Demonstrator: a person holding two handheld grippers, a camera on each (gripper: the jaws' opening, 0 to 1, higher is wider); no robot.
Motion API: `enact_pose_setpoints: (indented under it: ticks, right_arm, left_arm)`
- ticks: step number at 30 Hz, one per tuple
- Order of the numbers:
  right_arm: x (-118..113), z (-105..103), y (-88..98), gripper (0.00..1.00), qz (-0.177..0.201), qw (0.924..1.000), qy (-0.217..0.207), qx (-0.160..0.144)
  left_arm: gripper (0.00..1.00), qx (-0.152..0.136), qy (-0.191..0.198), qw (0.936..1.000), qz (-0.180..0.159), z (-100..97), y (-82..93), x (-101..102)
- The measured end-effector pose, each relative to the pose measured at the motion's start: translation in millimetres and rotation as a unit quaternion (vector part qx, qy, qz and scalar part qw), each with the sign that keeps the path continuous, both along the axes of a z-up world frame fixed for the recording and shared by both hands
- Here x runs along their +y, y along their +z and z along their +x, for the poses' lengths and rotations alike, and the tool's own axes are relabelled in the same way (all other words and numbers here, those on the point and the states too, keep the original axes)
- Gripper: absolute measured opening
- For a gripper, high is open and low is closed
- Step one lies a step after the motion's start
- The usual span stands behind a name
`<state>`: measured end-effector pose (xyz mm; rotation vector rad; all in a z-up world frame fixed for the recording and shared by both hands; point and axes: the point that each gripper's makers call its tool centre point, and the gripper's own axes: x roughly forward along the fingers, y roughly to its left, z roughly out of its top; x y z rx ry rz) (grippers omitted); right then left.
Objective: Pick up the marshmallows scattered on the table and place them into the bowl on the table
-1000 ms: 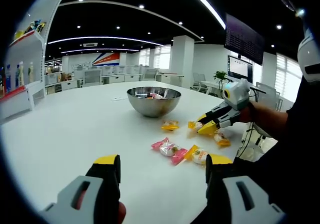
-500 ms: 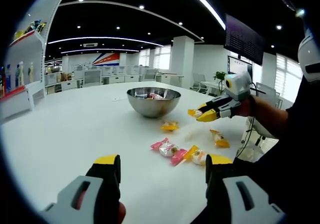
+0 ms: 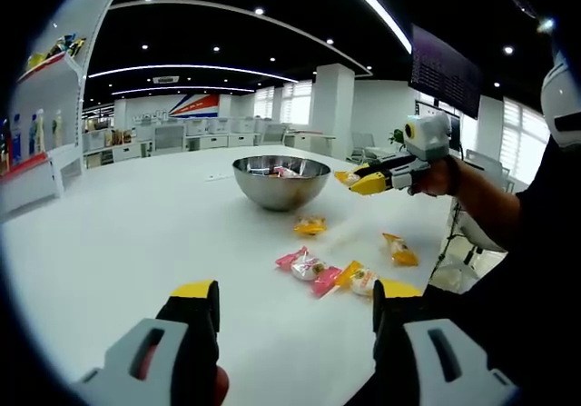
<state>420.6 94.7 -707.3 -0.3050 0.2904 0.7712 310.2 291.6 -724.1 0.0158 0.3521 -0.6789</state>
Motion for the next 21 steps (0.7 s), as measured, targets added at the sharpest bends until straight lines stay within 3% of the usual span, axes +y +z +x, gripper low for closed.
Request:
enact_pose_setpoints:
  ticks: [21]
  right_arm:
    - [-6.0,57.2,44.2,0.23,0.006,0.9994,-0.012,-0.032]
  left_arm:
    - [0.68,-0.001,-0.002,1.0,0.002,-3.6,2.7,-2.2]
